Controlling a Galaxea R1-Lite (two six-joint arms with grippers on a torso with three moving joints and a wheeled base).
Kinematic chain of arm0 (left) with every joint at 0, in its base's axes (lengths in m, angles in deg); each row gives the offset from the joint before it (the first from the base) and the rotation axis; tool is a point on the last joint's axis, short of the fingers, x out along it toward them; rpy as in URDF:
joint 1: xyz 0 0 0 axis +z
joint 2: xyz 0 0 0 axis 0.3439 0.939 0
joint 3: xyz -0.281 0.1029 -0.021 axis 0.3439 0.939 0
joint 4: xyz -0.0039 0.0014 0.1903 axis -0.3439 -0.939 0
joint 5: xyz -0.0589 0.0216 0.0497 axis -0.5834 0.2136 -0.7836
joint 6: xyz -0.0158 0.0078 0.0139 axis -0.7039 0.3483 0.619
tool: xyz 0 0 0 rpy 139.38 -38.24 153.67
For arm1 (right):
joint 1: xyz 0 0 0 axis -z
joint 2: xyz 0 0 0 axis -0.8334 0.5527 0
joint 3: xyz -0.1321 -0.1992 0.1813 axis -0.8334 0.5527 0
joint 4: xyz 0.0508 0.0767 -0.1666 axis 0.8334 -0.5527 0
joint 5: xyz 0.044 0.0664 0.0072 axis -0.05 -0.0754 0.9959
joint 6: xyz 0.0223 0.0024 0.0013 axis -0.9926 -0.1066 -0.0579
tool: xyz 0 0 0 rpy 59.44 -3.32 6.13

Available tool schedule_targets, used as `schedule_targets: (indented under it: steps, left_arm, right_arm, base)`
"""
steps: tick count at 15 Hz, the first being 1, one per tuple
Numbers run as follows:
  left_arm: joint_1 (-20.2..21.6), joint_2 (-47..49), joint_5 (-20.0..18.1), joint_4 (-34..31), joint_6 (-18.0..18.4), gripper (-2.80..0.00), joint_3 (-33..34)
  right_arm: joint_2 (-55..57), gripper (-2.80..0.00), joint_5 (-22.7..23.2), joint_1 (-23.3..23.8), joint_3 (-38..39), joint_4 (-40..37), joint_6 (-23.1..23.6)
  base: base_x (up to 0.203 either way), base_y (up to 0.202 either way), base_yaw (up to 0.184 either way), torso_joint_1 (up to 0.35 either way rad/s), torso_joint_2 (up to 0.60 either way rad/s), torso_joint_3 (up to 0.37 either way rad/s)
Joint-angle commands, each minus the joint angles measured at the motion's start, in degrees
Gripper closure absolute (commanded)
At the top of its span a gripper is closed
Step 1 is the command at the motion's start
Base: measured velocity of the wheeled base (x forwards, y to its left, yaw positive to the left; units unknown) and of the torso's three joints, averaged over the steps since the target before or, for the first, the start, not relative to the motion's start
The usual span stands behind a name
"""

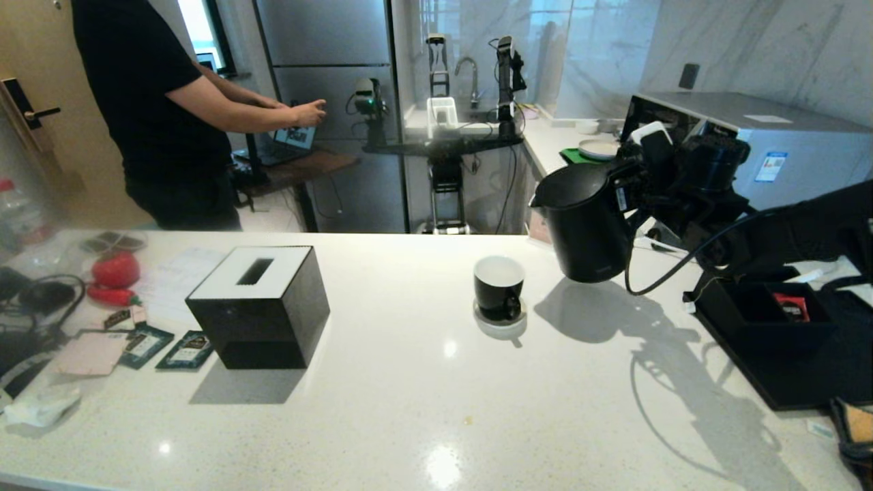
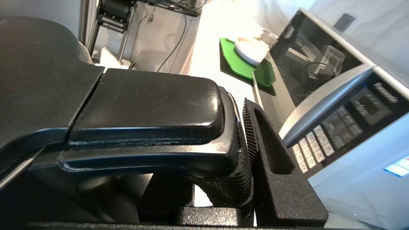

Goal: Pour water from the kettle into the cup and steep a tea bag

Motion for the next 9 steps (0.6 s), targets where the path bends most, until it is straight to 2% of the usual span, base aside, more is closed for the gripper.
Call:
schedule_targets:
  steps: [1, 6, 9]
  left_arm:
    - [0.0, 0.0, 0.0, 0.0, 0.0, 0.00, 0.0]
    - [0.0, 0.0, 0.0, 0.0, 0.0, 0.00, 0.0]
    - [0.0, 0.0, 0.0, 0.0, 0.0, 0.00, 0.0]
  right_arm:
    - [0.5, 0.00, 0.0, -0.4, 0.3, 0.7, 2.8]
    - [0.8, 0.00, 0.2, -1.5, 0.6, 4.3, 10.1]
    - [0.9, 0.00, 0.4, -2.4, 0.7, 4.9, 12.9]
  base:
    - [0.000, 0.000, 0.000, 0.000, 0.00, 0.000]
    - [0.000, 0.000, 0.000, 0.000, 0.00, 0.000]
    - [0.000, 0.000, 0.000, 0.000, 0.00, 0.000]
